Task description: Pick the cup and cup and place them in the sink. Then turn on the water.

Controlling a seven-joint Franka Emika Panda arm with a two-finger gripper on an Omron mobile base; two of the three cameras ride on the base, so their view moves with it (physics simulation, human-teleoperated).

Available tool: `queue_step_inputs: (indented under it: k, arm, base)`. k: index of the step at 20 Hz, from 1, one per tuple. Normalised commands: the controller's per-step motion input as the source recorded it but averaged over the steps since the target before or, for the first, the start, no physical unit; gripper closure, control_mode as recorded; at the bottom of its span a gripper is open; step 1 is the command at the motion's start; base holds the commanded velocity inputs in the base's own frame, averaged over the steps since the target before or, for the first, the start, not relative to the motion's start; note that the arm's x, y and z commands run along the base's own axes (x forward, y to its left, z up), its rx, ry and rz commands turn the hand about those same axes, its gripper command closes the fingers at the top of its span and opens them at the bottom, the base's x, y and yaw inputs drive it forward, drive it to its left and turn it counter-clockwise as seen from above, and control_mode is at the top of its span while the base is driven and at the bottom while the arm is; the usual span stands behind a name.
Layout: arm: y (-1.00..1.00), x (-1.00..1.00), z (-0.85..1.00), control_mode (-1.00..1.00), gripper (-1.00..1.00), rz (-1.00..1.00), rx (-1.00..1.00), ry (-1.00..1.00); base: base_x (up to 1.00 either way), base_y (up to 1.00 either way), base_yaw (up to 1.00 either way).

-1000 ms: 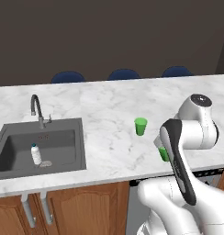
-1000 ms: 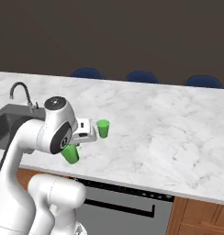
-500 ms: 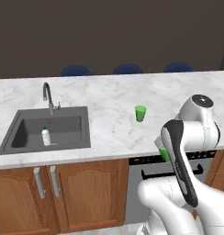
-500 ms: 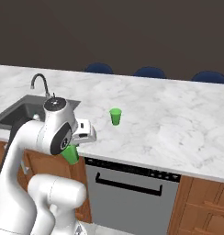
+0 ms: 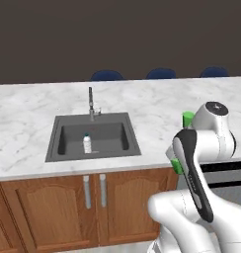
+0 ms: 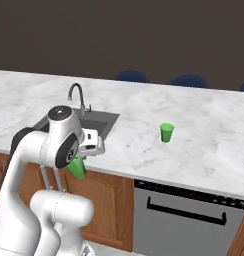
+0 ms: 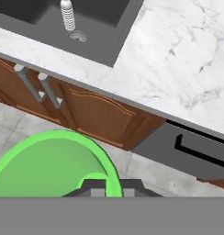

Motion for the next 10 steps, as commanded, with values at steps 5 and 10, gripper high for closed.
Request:
queue_step_inputs:
  k: [5, 10]
  arm:
    - [0.0, 0.0, 0.0, 1.0, 1.0, 0.0, 0.0, 0.0]
    - [0.0, 0.0, 0.0, 1.0, 1.0, 0.0, 0.0, 0.0]
  base:
    - [0.11, 0.15, 0.01]
    - [0.25, 0.0, 0.0]
